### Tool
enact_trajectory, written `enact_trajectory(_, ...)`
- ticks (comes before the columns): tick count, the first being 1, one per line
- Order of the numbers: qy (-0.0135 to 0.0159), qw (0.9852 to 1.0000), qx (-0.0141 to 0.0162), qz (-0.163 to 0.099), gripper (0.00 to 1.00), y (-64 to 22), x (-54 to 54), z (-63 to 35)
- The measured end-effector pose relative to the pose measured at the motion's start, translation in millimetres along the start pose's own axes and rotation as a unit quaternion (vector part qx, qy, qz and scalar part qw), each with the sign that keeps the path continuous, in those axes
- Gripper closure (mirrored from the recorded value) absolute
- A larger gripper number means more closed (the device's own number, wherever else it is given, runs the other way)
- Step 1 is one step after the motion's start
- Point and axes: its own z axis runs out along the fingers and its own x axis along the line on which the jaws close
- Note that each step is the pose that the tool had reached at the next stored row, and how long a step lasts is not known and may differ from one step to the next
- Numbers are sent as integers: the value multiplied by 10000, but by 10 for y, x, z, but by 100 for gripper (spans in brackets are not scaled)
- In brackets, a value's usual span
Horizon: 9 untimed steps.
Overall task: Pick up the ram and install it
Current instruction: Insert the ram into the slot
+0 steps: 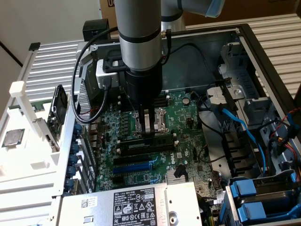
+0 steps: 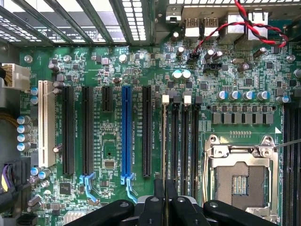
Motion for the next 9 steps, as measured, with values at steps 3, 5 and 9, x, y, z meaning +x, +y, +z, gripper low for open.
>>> enact_trajectory(3, 0, 10000, 0, -10, 87, 0, 0, 0)
enact_trajectory(5, 0, 10000, 1, -18, 87, 0, 0, 0)
enact_trajectory(9, -1, 10000, 2, -45, 87, 0, 0, 0)
